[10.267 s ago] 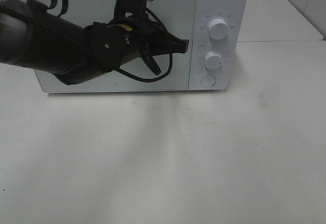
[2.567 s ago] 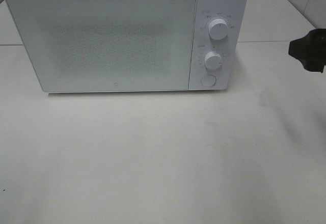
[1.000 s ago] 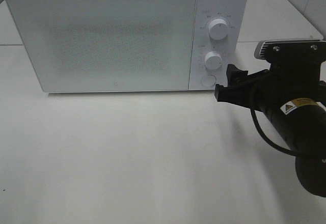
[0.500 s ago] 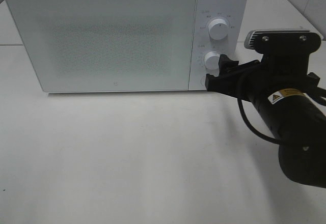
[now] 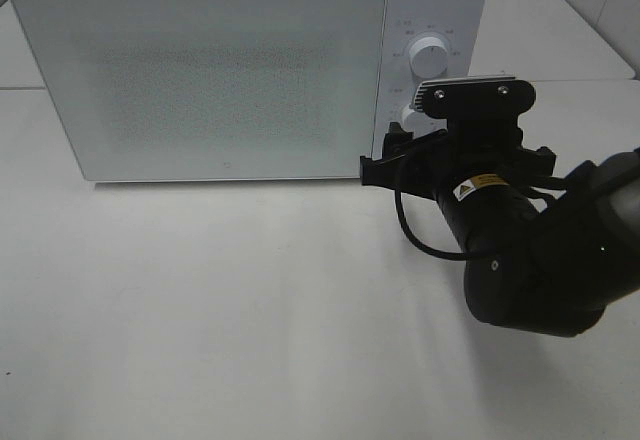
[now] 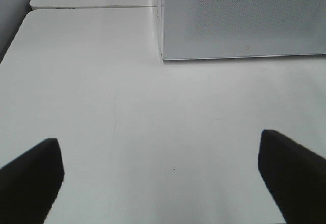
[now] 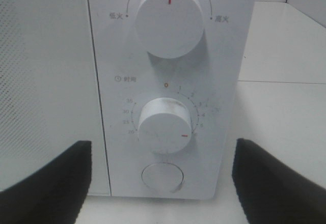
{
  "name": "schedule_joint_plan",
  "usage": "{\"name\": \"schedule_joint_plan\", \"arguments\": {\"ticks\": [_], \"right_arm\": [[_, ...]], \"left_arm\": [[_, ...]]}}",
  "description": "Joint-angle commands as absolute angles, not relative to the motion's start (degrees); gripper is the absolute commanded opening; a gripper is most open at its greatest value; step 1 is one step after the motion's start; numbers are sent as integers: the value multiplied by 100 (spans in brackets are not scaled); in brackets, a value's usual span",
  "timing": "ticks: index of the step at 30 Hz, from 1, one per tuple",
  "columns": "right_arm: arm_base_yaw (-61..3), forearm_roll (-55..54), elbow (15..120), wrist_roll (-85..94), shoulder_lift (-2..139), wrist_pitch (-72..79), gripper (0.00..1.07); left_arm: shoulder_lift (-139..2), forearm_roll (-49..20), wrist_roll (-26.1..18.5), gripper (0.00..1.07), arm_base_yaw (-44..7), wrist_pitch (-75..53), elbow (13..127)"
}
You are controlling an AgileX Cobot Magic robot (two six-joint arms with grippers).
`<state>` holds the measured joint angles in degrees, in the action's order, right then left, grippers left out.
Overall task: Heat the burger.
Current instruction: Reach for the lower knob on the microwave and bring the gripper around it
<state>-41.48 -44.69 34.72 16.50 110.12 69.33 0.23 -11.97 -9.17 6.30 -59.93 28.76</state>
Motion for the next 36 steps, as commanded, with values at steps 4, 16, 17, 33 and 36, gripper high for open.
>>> {"name": "schedule_joint_plan", "arguments": {"ticks": [4,16,17,33,36], "right_arm": [[-3908,-4211,3793,1690,11247,7557,74],[-3644,-3982,4314,1667,11614,7328,74],[-3644,-3982,4314,1667,11614,7328,74],[-3535,-3919,4538,1604,11946,7311,74],[-3421,-3856,4549,1576,11946,7311,74]], "left_arm": [[172,-1232,-894,98,647,-5953,2859],[172,-1232,-894,98,647,-5953,2859],[172,-1232,-894,98,647,-5953,2859],[172,-1232,-894,98,647,-5953,2859],[172,-1232,-894,98,647,-5953,2859]]}}
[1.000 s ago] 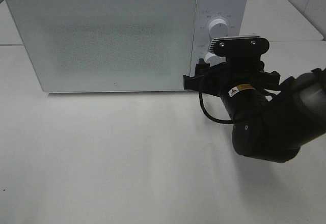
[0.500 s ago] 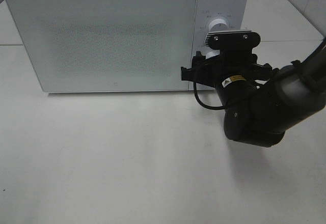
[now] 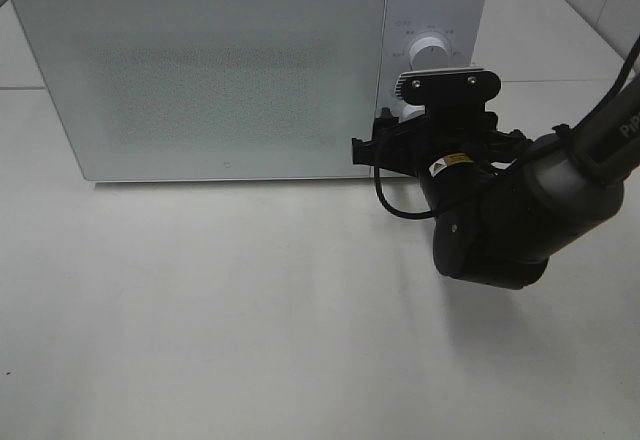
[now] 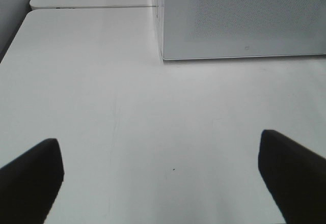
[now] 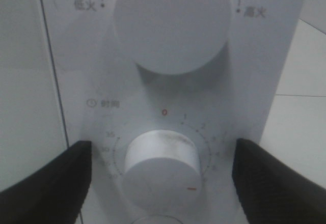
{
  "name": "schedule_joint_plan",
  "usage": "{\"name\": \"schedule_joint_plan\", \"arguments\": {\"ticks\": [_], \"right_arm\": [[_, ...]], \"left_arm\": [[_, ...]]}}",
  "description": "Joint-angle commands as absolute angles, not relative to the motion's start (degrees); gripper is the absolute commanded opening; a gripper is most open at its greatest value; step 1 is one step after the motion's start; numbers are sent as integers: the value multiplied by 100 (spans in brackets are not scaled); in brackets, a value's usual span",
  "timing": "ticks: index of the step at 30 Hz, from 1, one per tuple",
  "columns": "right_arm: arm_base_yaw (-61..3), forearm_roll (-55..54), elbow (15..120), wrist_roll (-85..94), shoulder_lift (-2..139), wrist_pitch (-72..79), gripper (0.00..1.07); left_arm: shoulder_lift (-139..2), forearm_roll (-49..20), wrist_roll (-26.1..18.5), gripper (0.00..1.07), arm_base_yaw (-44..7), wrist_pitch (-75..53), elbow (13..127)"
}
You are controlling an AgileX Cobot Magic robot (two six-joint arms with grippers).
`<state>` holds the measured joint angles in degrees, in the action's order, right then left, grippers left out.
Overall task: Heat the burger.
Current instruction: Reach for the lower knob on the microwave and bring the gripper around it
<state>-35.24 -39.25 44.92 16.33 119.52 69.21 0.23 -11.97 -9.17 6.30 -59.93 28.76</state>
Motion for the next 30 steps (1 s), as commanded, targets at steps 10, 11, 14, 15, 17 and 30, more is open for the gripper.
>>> {"name": "schedule_joint_plan", "arguments": {"ticks": [10,11,14,15,17,30], "right_arm": [[-3335,-3661,4549,1513,11946,7265,72],[-3335,-3644,4549,1513,11946,7259,71],[-3335,-3644,4549,1513,11946,7254,68],[-3335,-3638,4549,1513,11946,7231,65],[-3335,-3598,4549,1513,11946,7145,53],[-3335,-3598,4549,1547,11946,7156,0]], "left_arm": [[172,-1232,-894,98,647,-5953,2859],[172,-1232,-894,98,647,-5953,2859],[172,-1232,-894,98,647,-5953,2859],[172,-1232,-894,98,647,-5953,2859],[172,-1232,-894,98,647,-5953,2859],[172,-1232,-894,98,647,-5953,2859]]}}
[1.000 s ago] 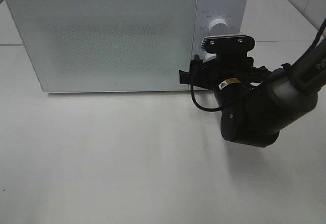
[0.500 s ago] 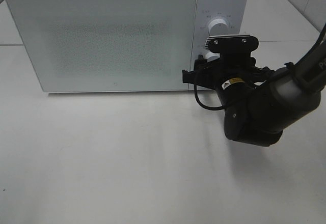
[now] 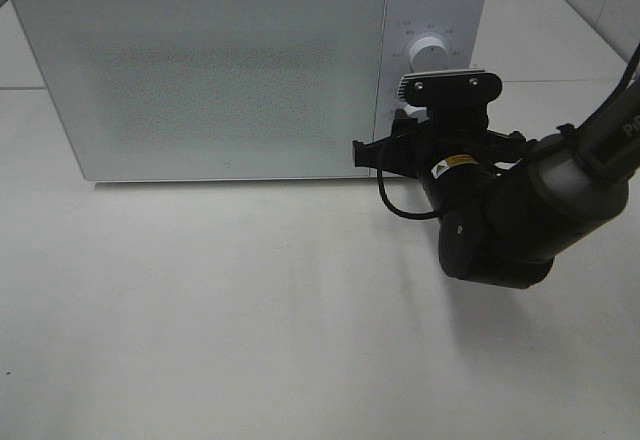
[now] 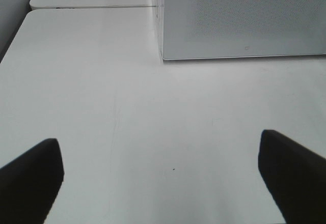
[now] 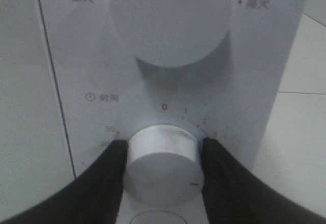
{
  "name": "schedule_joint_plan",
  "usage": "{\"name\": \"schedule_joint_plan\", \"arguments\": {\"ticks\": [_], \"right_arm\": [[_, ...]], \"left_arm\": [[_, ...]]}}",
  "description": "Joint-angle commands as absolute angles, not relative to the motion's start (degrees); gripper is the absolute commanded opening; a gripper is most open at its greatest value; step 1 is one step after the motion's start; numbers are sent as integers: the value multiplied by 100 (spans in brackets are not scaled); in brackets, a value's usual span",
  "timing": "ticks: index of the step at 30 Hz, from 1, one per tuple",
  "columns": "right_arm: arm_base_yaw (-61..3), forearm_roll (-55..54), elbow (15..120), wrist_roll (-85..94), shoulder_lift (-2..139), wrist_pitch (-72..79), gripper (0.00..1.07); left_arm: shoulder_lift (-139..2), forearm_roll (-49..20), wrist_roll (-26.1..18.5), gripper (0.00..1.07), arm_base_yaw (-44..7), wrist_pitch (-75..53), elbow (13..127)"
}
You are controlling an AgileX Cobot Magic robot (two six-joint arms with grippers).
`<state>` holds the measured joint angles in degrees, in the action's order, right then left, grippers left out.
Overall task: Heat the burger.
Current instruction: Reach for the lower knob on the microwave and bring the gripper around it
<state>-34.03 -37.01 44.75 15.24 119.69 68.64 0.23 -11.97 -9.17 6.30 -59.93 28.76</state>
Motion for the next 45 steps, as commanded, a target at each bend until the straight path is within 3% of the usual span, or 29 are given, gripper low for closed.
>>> {"name": "schedule_joint_plan", "arguments": {"ticks": [1,17,33,45], "right_arm": [[-3335,-3598,4549,1547,11946,7173,0],[-3335,-3472,4549,1243,11946,7288,0],[-3335,-2974,4549,-3083,11929,7277,0],[-3335,-2848,4544,-5134,11929,7328,0]], "left_arm": [[172,-1232,-894,98,647,-5953,2859],[172,-1232,-894,98,647,-5953,2859],[172,-1232,-894,98,647,-5953,2859],[172,-1232,-894,98,647,-5953,2859]]}}
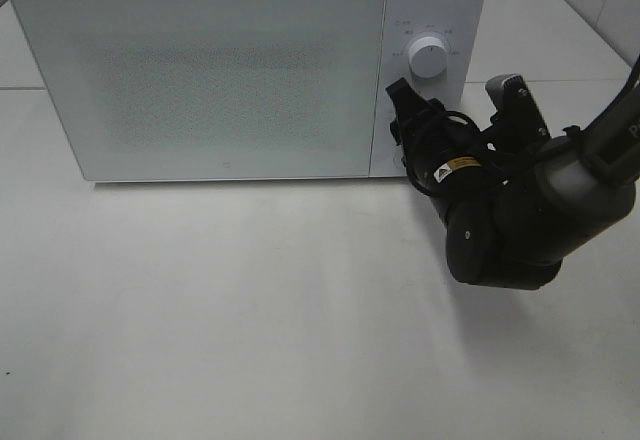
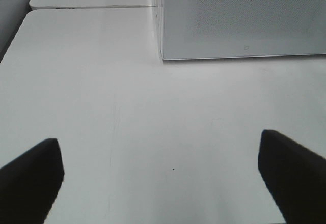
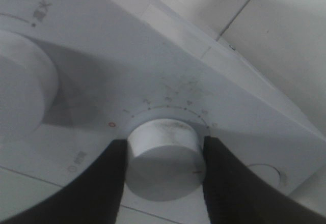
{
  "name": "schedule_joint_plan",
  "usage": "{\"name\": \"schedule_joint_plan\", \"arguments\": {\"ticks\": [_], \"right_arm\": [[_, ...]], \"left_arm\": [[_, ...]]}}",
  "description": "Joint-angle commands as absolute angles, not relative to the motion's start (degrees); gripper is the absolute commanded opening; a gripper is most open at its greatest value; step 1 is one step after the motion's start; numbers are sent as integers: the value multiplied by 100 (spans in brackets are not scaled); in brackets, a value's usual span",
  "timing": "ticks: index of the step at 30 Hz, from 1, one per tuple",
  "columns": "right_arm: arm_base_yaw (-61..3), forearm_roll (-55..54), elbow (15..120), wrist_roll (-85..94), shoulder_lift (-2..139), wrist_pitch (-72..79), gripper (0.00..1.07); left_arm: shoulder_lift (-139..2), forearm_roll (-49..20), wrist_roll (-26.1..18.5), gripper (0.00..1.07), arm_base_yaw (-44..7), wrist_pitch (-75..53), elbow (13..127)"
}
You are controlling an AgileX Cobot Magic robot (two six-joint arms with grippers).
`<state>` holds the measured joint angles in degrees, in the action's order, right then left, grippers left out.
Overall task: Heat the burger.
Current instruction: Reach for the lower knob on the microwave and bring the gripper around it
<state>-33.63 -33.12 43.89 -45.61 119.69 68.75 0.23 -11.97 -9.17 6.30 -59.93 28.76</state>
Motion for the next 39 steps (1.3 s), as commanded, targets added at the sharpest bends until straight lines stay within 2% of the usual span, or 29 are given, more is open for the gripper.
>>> {"name": "schedule_joint_plan", "arguments": {"ticks": [1,23,39], "right_arm": [[-3335,-2848,4544,-5518,11929,7328,0],[-3335,-3369,4544,-8606,11929,7299,0],[-3335,-3369,4544,-8554,11929,7282,2]], "left_arm": [[172,-1232,-894,98,647,-5953,2859],[172,-1232,-894,98,647,-5953,2859],[172,-1232,-894,98,647,-5953,2859]]}}
